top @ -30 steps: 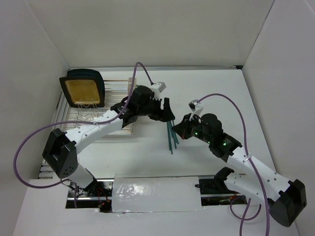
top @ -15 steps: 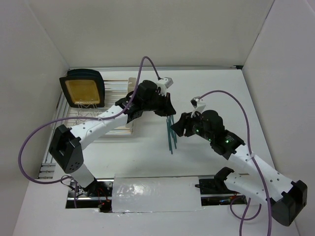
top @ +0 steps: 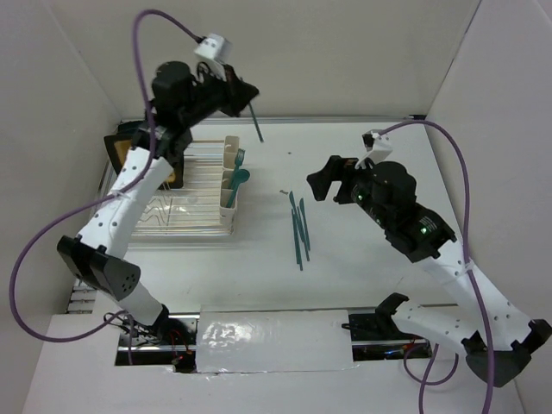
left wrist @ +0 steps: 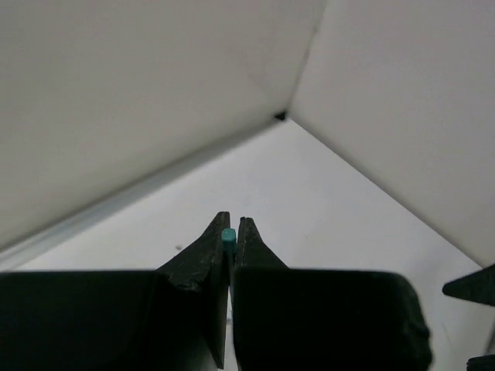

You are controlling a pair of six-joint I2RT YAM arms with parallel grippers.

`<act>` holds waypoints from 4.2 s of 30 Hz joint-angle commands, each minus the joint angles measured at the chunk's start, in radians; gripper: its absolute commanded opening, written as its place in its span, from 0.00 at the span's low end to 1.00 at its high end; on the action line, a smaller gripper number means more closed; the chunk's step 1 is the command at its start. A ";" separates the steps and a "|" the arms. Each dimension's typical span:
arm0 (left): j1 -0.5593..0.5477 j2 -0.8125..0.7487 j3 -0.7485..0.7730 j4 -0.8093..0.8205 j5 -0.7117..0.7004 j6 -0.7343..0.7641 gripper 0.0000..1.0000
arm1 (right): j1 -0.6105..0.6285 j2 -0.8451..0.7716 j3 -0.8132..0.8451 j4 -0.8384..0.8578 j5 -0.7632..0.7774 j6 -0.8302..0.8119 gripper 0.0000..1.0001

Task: Sort the eating utensils into containers

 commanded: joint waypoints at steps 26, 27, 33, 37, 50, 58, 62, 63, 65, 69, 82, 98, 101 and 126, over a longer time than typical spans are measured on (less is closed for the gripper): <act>0.212 0.104 -0.087 0.214 0.132 0.356 0.00 | -0.151 0.224 -0.096 0.084 0.017 0.045 1.00; 0.206 0.118 -0.078 0.208 0.135 0.361 0.00 | -0.157 0.227 -0.096 0.084 0.006 0.047 1.00; 0.171 0.156 -0.084 0.208 0.071 0.421 0.00 | -0.177 0.250 -0.096 0.084 -0.005 0.038 1.00; 0.166 0.150 -0.095 0.161 0.075 0.403 0.00 | -0.189 0.265 -0.096 0.094 -0.024 0.030 1.00; 0.166 0.083 -0.153 0.073 0.104 0.358 0.00 | -0.211 0.299 -0.127 0.126 -0.080 0.038 1.00; 0.166 0.057 -0.239 0.085 0.103 0.346 0.00 | -0.215 0.338 -0.145 0.137 -0.107 0.045 1.00; 0.166 0.049 -0.253 0.093 0.101 0.341 0.00 | -0.215 0.336 -0.145 0.137 -0.107 0.045 1.00; 0.166 0.047 -0.255 0.102 0.101 0.344 0.00 | -0.215 0.338 -0.145 0.137 -0.107 0.045 1.00; 0.164 0.049 -0.268 0.125 0.100 0.353 0.00 | -0.215 0.336 -0.145 0.137 -0.107 0.044 1.00; 0.164 0.087 -0.271 0.153 0.072 0.373 0.00 | -0.215 0.335 -0.167 0.137 -0.117 0.047 1.00; 0.164 0.236 -0.209 0.167 0.034 0.419 0.00 | -0.214 0.336 -0.196 0.146 -0.117 0.056 1.00; 0.154 0.274 -0.066 0.105 -0.047 0.415 0.92 | -0.208 0.362 -0.250 0.157 -0.175 0.053 1.00; 0.170 0.265 -0.005 0.063 -0.059 0.384 1.00 | -0.205 0.359 -0.269 0.166 -0.186 0.050 1.00; 0.290 -0.308 -0.348 -0.030 0.331 0.166 1.00 | -0.047 0.700 -0.251 0.218 0.069 0.062 0.45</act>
